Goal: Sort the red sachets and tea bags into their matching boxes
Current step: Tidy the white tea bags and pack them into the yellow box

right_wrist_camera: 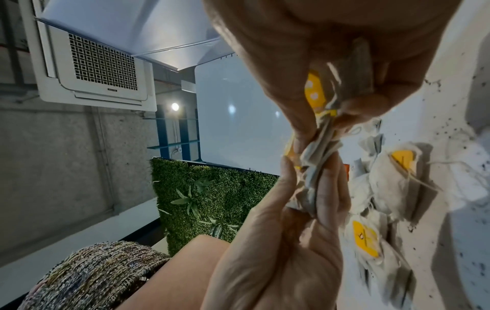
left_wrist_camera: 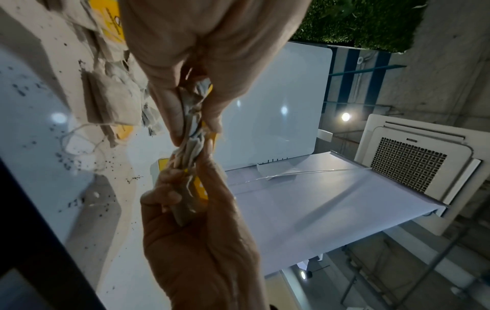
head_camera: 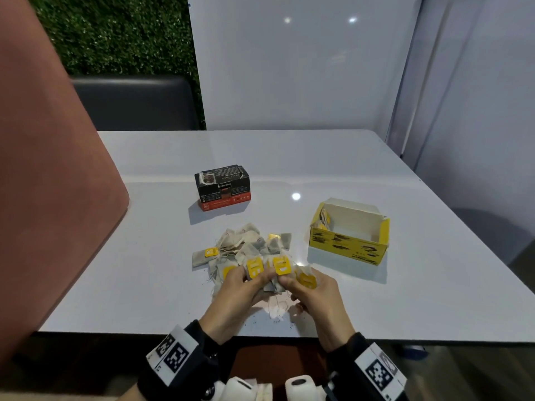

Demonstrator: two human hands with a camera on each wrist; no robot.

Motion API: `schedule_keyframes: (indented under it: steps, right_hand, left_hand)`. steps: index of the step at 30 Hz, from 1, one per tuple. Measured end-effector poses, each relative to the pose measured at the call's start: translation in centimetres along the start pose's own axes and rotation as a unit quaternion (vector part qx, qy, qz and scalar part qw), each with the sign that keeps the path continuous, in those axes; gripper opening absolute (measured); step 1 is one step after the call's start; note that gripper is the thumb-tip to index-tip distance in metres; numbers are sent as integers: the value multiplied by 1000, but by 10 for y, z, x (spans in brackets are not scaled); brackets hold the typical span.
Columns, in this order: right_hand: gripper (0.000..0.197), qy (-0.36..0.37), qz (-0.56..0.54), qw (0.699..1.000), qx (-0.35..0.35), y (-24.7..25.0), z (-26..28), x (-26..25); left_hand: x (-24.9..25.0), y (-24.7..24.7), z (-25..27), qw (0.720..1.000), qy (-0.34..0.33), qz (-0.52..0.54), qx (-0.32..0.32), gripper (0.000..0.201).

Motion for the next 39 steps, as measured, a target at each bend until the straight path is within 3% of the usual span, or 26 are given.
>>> schedule_keyframes:
  steps: [5, 10, 14, 18, 21, 24, 27, 30, 33, 39]
  right_hand:
    - [14, 8, 26, 1000, -4, 7, -3, -8]
    - [14, 13, 74, 993, -88, -4, -6, -29]
    - [16, 3, 116, 987, -112, -14, -8, -31]
    - [17, -3, 64, 993, -97, -4, -11, -38]
    - [16, -32, 25, 991, -129, -7, -9, -36]
    - [18, -24, 104, 990, -97, -6, -9, -25]
    - [20, 21, 237, 970, -45, 0, -13, -20]
    - [22, 29, 290, 956, -37, 2, -15, -19]
    - [13, 27, 282, 958, -46, 1, -15, -20]
    - [16, 7, 153, 988, -14, 5, -15, -24]
  left_hand:
    - [-10, -3, -1, 976, 101, 195, -11, 42]
    - [-16, -9, -1, 960, 174, 213, -57, 66]
    - [-13, -18, 2, 956, 176, 218, -89, 58]
    - [-17, -14, 2, 944, 201, 248, -83, 65]
    - [-18, -13, 0, 935, 205, 276, -86, 72]
    - [-18, -17, -1, 935, 202, 270, -108, 75]
    - [-17, -21, 1, 934, 206, 270, -111, 60]
    - [-19, -20, 3, 936, 202, 267, -103, 48]
    - [-21, -18, 1, 944, 192, 253, -93, 46]
    - [-18, -22, 0, 947, 184, 247, -91, 54]
Point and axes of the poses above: each hand's wrist, its own z-axis away from the middle knuckle, its own y-axis out of the back of the hand, x = y × z, the point moved 7 cm from there along -z, towards the middle knuckle, and after that the axes turned 3 degrees about -x, right-handed, at the moved point
